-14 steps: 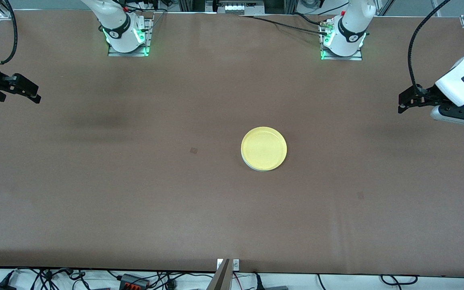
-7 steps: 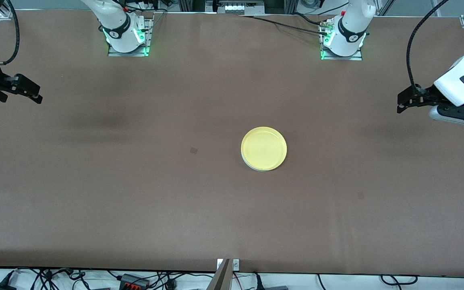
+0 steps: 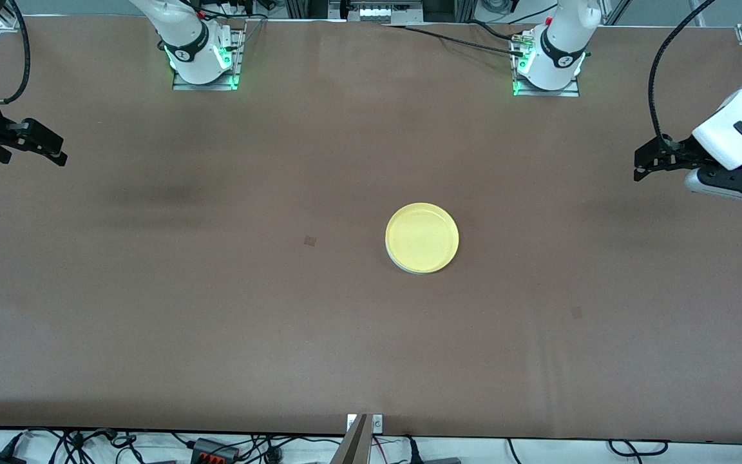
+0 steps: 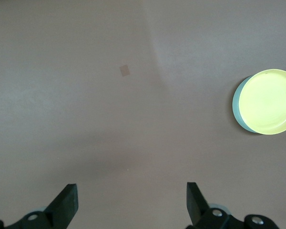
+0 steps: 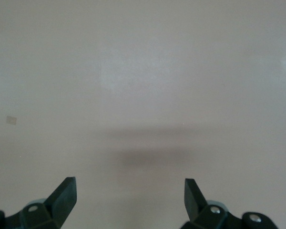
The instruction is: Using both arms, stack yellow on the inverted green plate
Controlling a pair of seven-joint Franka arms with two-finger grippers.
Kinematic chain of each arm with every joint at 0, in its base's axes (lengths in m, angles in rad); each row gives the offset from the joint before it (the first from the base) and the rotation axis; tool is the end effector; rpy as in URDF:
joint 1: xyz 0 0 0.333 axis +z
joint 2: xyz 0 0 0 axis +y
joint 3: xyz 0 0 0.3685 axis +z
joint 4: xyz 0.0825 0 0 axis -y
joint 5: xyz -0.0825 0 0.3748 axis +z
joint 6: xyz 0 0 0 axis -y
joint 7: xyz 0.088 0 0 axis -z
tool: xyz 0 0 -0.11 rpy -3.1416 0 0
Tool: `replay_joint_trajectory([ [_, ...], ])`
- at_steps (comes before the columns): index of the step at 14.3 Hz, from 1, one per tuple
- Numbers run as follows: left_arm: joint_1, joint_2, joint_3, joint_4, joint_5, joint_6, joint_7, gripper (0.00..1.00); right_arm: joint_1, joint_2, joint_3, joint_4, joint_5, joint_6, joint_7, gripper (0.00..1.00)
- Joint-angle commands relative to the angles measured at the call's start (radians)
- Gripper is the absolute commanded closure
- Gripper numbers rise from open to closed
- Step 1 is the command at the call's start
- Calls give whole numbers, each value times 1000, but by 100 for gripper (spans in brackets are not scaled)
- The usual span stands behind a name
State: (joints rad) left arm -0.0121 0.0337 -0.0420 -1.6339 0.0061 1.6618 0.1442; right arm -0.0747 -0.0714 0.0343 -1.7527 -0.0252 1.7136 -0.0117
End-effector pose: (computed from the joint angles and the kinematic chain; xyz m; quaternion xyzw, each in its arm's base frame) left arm 0.5625 -0.0294 0.6339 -0.9951 0.0993 0.0030 0.0022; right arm 0.5286 -0.0231 0.6400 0.9997 -0.0128 0.0158 0.0141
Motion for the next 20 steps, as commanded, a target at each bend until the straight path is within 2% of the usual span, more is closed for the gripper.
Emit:
replay_joint_trajectory([
  [1, -2, 12, -1, 29, -14, -24, -6, 0, 1, 7, -1, 18, 10, -34, -13, 0],
  [20, 0, 12, -1, 31, -14, -24, -5, 0, -2, 7, -1, 12, 5, -26, -11, 0],
])
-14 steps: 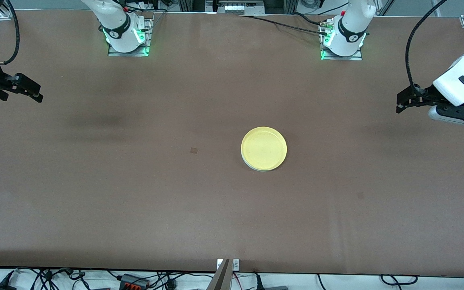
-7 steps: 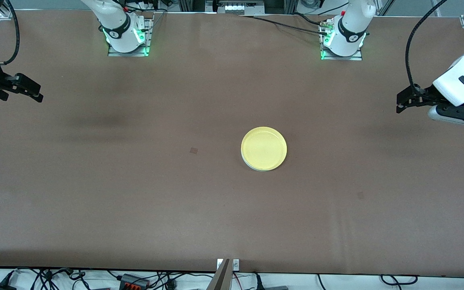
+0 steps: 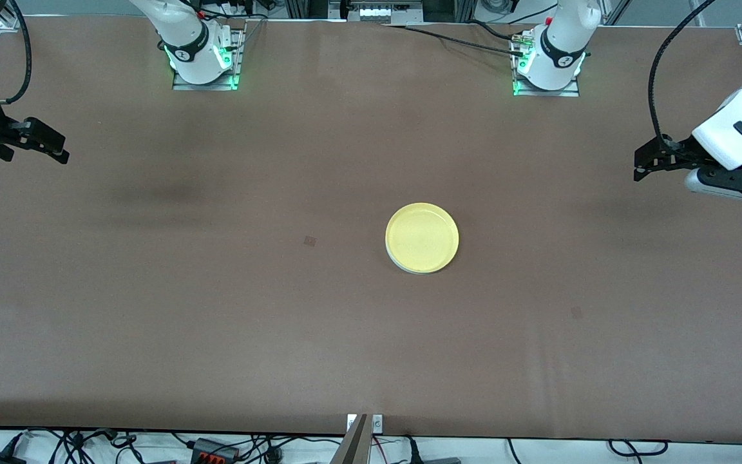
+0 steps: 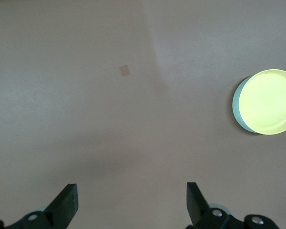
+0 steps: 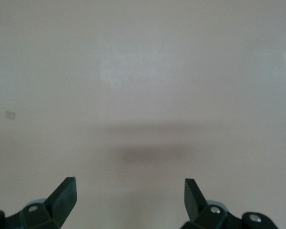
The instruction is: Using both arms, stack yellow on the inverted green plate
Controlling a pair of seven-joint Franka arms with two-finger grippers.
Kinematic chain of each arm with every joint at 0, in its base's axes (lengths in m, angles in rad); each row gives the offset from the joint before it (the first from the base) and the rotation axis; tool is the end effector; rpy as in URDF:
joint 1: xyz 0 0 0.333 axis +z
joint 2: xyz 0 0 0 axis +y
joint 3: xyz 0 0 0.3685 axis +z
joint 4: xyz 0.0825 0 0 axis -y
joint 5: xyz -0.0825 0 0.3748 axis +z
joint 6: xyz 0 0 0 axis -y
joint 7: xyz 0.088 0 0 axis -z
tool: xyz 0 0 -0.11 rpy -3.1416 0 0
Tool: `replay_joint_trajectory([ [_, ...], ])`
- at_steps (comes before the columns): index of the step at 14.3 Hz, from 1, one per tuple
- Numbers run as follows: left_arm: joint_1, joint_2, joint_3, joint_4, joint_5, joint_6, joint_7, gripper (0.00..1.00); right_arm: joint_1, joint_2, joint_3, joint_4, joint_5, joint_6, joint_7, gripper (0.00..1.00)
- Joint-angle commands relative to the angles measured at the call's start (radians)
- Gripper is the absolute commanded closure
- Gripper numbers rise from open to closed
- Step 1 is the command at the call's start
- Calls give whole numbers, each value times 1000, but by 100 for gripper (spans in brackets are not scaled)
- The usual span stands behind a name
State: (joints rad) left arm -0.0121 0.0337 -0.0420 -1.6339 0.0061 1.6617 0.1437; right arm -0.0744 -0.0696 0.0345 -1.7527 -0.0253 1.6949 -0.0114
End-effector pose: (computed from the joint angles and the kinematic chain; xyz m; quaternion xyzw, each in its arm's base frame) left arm 0.5625 -0.0294 0.6339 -0.9951 0.0990 0.0030 0.0022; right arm 0.5272 -0.0228 0.6374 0.9998 -0.0128 0.0055 0.0139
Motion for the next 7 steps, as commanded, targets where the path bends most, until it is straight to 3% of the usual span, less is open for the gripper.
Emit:
replay_joint_trajectory([
  [1, 0, 11, -1, 31, -14, -23, -6, 0, -2, 5, -1, 12, 5, -9, -12, 0],
  [7, 0, 11, -1, 29, -14, -23, -6, 0, -1, 2, 1, 12, 5, -14, -12, 0],
])
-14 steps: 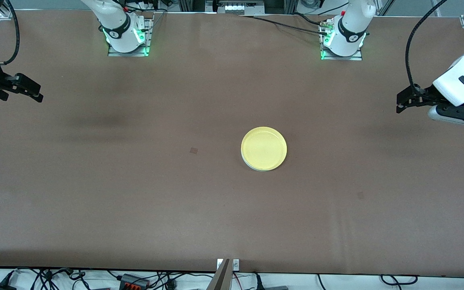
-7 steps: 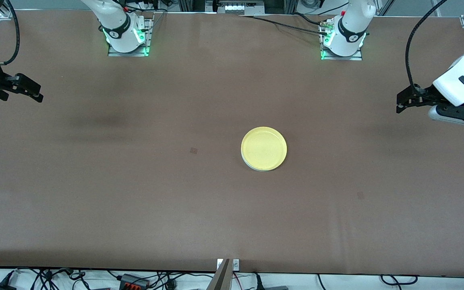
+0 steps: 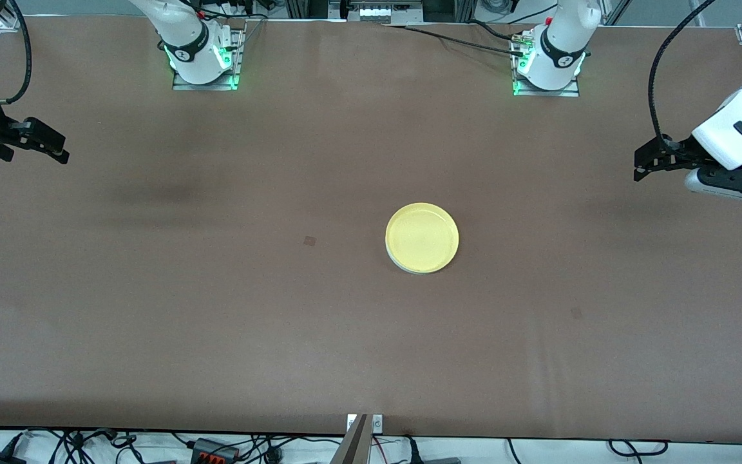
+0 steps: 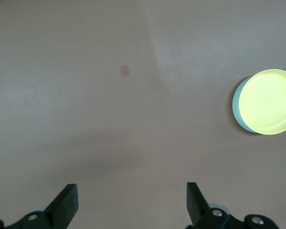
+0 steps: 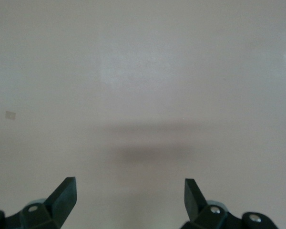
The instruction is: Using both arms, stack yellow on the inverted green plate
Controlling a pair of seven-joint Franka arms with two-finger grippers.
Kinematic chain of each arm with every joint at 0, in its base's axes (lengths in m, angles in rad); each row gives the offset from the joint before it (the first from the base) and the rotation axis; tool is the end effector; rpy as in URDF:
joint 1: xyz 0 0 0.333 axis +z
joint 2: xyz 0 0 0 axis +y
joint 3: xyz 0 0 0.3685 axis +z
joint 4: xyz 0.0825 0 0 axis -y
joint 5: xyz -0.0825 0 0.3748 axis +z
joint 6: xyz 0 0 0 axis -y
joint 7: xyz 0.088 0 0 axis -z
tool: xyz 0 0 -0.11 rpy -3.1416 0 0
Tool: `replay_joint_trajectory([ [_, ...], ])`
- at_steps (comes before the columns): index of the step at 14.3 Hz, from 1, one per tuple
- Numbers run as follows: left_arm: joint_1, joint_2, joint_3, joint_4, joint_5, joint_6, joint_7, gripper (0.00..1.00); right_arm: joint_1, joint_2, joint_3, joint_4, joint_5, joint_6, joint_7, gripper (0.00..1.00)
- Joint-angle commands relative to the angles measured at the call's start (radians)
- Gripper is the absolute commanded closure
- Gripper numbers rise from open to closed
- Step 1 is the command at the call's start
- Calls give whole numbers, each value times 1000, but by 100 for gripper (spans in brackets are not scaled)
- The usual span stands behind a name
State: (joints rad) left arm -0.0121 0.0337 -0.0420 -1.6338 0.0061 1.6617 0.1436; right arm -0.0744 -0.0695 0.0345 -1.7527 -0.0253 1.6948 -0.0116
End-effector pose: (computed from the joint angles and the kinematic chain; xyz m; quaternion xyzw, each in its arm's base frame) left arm 0.5625 -0.0294 0.6339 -0.9951 0.0990 0.0030 0.0022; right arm 0.5272 -0.0228 0.6373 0.9998 -0.0127 0.0054 0.0139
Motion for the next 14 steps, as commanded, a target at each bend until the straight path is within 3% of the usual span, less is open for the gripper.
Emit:
replay_joint_trajectory([
  [1, 0, 11, -1, 29, -14, -25, -6, 0, 1, 4, 1, 12, 5, -10, -10, 0],
  [14, 1, 11, -1, 29, -14, -37, -4, 0, -2, 4, -1, 12, 5, -12, -10, 0],
])
